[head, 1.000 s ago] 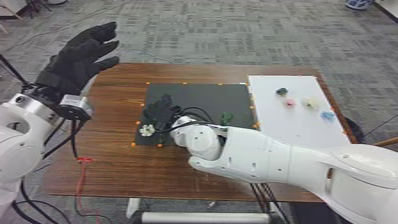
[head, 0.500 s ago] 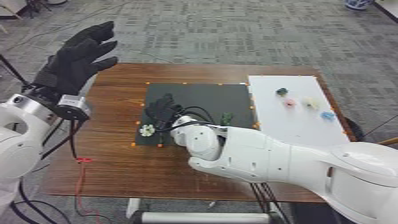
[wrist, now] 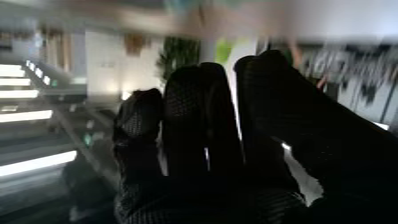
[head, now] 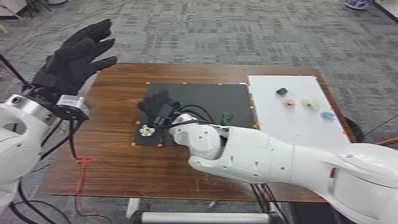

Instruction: Arrange flowers

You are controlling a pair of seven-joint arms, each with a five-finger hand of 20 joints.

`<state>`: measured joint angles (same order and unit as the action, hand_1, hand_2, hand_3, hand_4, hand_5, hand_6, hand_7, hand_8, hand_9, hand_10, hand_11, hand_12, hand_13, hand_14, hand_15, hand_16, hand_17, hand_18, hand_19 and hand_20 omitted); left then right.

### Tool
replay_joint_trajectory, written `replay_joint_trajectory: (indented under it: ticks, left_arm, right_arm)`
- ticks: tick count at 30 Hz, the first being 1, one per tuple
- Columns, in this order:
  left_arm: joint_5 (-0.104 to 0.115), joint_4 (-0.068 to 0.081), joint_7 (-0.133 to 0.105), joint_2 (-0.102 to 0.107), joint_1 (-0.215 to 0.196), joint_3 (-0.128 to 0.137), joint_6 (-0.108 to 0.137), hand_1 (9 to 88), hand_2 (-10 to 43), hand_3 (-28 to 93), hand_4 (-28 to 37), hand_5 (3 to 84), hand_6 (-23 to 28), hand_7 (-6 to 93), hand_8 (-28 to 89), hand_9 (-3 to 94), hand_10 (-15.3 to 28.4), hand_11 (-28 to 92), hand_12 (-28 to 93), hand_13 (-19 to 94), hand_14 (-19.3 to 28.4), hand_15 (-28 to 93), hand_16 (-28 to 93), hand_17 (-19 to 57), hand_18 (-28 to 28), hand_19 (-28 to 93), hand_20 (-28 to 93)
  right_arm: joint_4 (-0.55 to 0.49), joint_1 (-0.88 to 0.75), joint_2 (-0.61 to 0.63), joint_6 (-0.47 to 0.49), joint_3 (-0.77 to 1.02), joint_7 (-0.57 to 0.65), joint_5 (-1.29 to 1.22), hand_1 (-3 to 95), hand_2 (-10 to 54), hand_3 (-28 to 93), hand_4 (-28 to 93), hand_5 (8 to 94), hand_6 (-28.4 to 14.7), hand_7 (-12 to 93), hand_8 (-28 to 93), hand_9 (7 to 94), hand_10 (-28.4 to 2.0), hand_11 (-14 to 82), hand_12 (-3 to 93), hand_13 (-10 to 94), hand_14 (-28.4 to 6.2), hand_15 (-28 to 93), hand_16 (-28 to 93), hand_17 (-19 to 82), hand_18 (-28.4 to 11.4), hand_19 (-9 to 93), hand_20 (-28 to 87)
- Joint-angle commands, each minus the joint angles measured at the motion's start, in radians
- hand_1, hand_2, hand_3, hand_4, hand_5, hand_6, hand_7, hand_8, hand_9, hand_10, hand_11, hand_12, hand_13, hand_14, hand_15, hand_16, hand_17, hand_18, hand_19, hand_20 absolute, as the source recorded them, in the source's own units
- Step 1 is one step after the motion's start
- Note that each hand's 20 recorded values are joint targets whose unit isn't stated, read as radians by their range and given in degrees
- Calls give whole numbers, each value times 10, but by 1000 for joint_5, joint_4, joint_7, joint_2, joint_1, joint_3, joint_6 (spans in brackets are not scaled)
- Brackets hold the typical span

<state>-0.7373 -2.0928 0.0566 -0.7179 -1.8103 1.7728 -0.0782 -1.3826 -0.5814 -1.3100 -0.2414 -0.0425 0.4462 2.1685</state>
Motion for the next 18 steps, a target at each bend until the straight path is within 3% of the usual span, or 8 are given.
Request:
replay_joint_trajectory:
  ticks: [1,4,6,11,14,18]
  left_arm:
    - [5,-25,-8,-18,-52,48,19,224,-65,687,-283,144,-54,180,-85,129,2,34,294,109,-7,153,90,-29,131,249,124]
    - [2,-32,-12,-34,-75,65,21,221,-62,678,-283,145,-52,174,-81,135,8,29,311,105,14,186,90,-56,152,295,123]
    - [3,-40,-11,-44,-98,83,20,225,-59,669,-283,154,-41,181,-82,136,24,74,285,87,47,278,28,-83,172,343,95]
    - [1,-62,-18,-67,-166,137,40,243,-52,657,-282,183,-10,193,-91,140,66,140,248,59,103,391,-28,-110,197,379,86]
    - [0,-76,-25,-88,-212,171,49,247,-52,662,-283,190,-3,195,-93,140,76,152,238,56,111,401,-35,-114,201,382,86]
    - [-1,-92,-30,-115,-264,206,56,246,-52,665,-283,193,0,192,-94,140,80,158,229,54,114,404,-39,-116,202,383,86]
  right_arm:
    - [-119,57,46,-70,-14,86,-8,316,-20,932,-159,427,-19,204,-83,428,-87,98,208,498,-125,798,305,255,-201,834,536]
    - [-177,33,114,-54,32,137,13,287,-26,932,-143,400,-33,210,-87,408,-98,107,217,488,-128,810,260,251,-199,828,535]
    - [-214,-3,187,-46,88,147,-3,277,-45,932,-184,357,-63,184,-86,367,-104,111,204,476,-128,814,239,246,-196,818,527]
    - [-282,-192,387,-72,350,202,-27,225,-63,865,-279,251,-97,157,-78,267,-153,102,188,414,-134,807,194,224,-195,791,495]
    - [-309,-348,470,-135,547,258,-28,168,-13,819,-282,207,-117,126,-60,230,-179,87,190,389,-142,775,167,218,-195,782,481]
    - [-317,-486,546,-124,718,351,3,145,-57,800,-283,199,-119,105,-52,224,-190,71,187,370,-150,749,153,211,-202,772,471]
